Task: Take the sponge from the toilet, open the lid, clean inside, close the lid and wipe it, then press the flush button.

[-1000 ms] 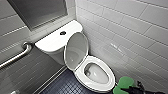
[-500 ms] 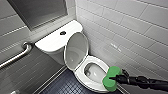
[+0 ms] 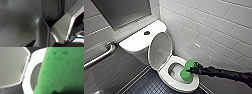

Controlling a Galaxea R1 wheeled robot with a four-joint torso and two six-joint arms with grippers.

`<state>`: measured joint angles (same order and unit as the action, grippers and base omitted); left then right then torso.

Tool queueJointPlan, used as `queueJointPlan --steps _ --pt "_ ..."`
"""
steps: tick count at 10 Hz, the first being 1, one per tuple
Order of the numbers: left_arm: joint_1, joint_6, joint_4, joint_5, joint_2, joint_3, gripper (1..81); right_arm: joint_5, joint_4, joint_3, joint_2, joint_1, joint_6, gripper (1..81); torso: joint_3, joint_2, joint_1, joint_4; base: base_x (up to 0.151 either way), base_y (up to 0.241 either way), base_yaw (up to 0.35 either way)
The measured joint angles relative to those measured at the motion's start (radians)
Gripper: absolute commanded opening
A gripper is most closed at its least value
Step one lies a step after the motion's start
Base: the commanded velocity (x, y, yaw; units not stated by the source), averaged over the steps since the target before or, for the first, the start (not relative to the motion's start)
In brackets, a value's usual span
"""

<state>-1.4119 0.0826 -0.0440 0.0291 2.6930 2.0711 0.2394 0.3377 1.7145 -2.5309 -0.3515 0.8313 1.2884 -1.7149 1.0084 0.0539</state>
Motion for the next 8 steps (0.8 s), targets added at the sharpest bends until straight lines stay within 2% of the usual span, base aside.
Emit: queueJointPlan --steps 3,8 --pt "0.002 0.000 0.000 -0.001 0.000 0.000 81.1 0.020 0.004 0.101 -0.064 0.045 0.000 1.0 0.057 0.000 0.000 0.000 0.000 0.000 0.000" --pt "0.007 -0.001 0.000 -0.003 0.004 0.002 81.1 0.024 0.055 0.247 -0.253 0.090 -0.001 1.0 0.067 0.001 0.001 0.000 0.000 0.000 0.000"
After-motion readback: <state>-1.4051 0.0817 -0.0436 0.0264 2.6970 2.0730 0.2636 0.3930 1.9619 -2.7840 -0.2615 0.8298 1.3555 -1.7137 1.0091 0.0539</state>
